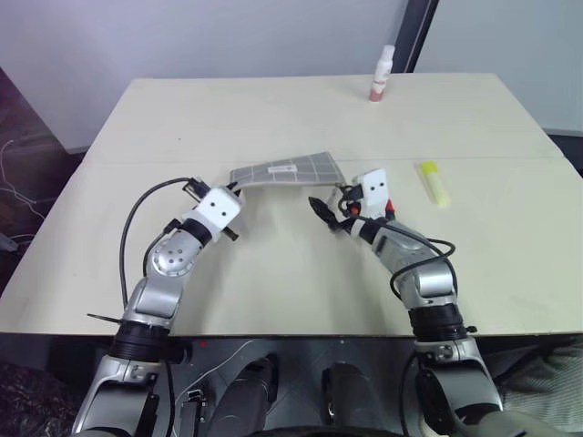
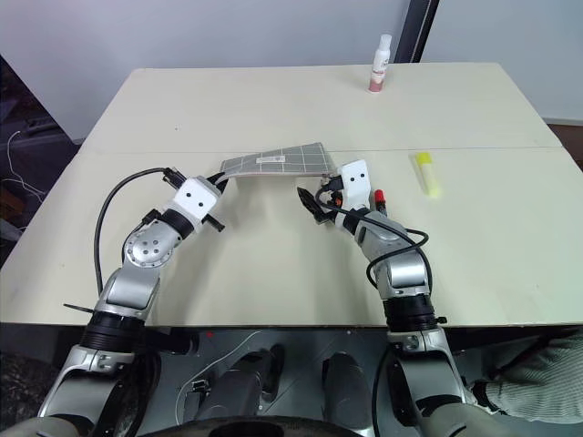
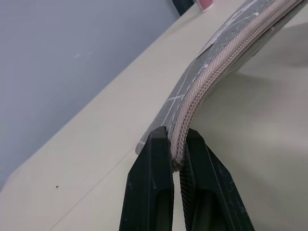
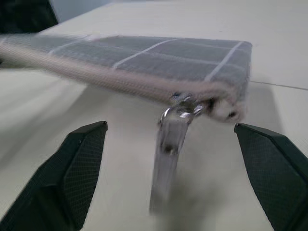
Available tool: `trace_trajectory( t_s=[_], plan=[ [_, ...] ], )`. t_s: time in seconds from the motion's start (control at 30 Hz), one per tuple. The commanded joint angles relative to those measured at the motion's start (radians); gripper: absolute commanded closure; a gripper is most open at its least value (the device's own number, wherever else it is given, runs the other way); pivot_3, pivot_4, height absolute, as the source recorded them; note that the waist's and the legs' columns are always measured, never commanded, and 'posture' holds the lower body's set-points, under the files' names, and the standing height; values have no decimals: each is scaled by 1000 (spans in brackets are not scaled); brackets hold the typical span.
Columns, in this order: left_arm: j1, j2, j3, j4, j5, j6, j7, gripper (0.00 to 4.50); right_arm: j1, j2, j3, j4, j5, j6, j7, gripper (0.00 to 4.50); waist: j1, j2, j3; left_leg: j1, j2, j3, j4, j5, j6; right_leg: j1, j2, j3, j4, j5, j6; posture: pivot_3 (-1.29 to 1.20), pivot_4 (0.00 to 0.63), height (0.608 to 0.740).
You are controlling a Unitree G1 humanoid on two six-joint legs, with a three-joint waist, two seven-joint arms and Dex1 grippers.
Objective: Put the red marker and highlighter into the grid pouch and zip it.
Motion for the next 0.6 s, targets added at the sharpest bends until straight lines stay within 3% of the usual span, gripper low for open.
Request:
trace_trajectory(
  t_s=[0.03, 0.2, 0.4, 0.6],
  plan=[
    [-18, 6, 4, -32, -10, -7, 2, 4500, -33, 3, -12, -14, 17, -13, -3, 1832, 0, 0, 0, 0, 0, 0, 0, 0, 0, 0, 0, 0, 0, 0, 0, 0, 150, 740],
    [-9, 8, 0, -24, -5, -10, 3, 4500, -10, -47, 34, -51, -17, 3, 25, 4480, 1, 0, 0, 0, 0, 0, 0, 0, 0, 0, 0, 0, 0, 0, 0, 0, 150, 740],
    [1, 1, -27, -11, 7, -28, -1, 4500, -43, -106, 141, -49, -113, -15, 59, 4480, -2, 0, 0, 0, 0, 0, -1, 0, 0, -1, 0, 0, 0, 0, 0, 0, 150, 740],
    [9, -21, -73, -16, -2, -29, -28, 4500, -102, -96, 273, 9, -190, -61, 143, 4480, -3, 0, 0, 0, 0, 0, -1, 0, 0, -1, 0, 0, 0, 0, 0, 0, 150, 740]
  ],
)
